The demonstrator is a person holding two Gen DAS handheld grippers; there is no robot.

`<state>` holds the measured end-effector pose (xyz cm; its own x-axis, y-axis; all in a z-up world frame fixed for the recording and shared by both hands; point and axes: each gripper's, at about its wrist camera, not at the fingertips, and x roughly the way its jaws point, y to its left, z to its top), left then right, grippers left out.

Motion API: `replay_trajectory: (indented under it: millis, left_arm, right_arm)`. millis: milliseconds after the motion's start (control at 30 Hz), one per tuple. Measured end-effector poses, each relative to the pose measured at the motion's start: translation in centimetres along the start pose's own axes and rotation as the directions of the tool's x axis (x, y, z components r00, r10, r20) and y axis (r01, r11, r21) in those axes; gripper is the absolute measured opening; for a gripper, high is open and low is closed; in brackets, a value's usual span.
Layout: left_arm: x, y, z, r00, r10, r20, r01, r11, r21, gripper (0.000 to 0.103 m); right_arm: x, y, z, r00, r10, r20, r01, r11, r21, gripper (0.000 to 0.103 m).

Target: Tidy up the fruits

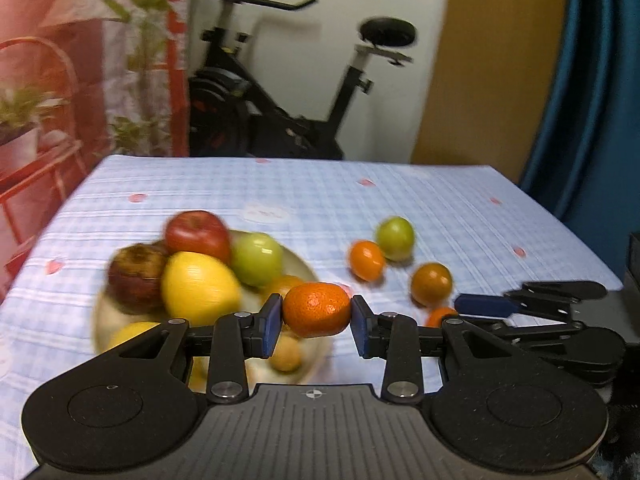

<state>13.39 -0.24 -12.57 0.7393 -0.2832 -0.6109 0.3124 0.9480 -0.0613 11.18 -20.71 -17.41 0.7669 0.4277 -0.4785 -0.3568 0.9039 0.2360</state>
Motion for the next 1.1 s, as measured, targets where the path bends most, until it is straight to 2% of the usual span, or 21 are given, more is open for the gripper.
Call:
replay_trajectory:
  millis: [67, 233, 433, 467, 500, 533, 567, 600, 733, 800, 867, 1100]
  left_arm:
    - [-0.5, 1.1, 0.1, 1.0, 0.024, 0.016, -0.023, 0.999, -0.035, 0.038]
    - [-0.8, 3.2, 0.2, 0.998, 0.059, 0.032, -0.055, 0.993, -0.108, 0.038]
    - [-1.1, 3.6, -0.1, 0.998, 0.047, 0.043, -0.041, 0.99, -0.135, 0.038]
    - [-1.1, 3.6, -0.1, 0.998, 0.044, 0.043, -0.038, 0.99, -0.136, 0.038]
    - [-1.3, 3.6, -0.3, 0.998, 0.043, 0.045, -0.037, 0.99, -0.138, 0.038]
    - [-1.3, 3.6, -0.3, 0.998, 0.043, 0.046, -0.036, 0.99, -0.138, 0.038]
    - [-1.4, 3.7, -0.4, 0.998, 0.043, 0.048, -0.036, 0.989, -0.14, 0.038]
    - [-1.5, 3.8, -0.5, 0.998, 0.044, 0.05, -0.037, 0.989, -0.144, 0.038]
    - [-1.8, 4.5, -0.6, 0.997, 0.057, 0.057, -0.046, 0.984, -0.172, 0.038]
    - [-1.9, 5.0, -0.7, 0.996, 0.067, 0.059, -0.055, 0.98, -0.19, 0.038]
    - [-2.1, 5.7, -0.7, 0.995, 0.079, 0.064, -0.064, 0.975, -0.213, 0.038]
    - [-2.8, 8.7, -0.6, 0.988, 0.133, 0.076, -0.105, 0.947, -0.303, 0.038]
  right_arm:
    - [-0.1, 0.2, 0.5, 1.0, 0.001, 0.011, -0.002, 1.0, 0.002, 0.007]
    - [0.5, 0.7, 0.9, 1.0, -0.003, -0.022, 0.003, 1.0, -0.017, 0.008]
    - [0.3, 0.7, 0.7, 0.999, -0.018, -0.036, 0.018, 1.0, -0.008, 0.01]
    - [0.3, 0.7, 0.7, 0.999, -0.021, -0.037, 0.021, 1.0, -0.006, 0.012]
    - [0.4, 0.7, 0.8, 0.999, -0.025, -0.039, 0.025, 1.0, -0.003, 0.019]
    - [0.5, 0.6, 0.9, 0.998, -0.029, -0.047, 0.03, 1.0, 0.0, 0.028]
    - [0.9, 0.7, 1.0, 0.997, -0.032, -0.069, 0.032, 0.999, 0.004, 0.05]
    - [1.2, 0.8, 0.9, 0.996, -0.032, -0.085, 0.032, 0.999, 0.001, 0.055]
    - [2.0, 1.2, 0.7, 0.994, -0.004, -0.108, 0.003, 1.0, -0.006, 0.052]
    - [2.4, 1.6, 0.8, 0.993, 0.008, -0.12, -0.01, 1.0, -0.017, 0.043]
    - [2.7, 2.1, 1.0, 0.991, 0.021, -0.131, -0.025, 0.999, -0.031, 0.037]
    - [2.6, 2.1, 2.0, 0.993, 0.01, -0.113, -0.012, 1.0, -0.018, 0.037]
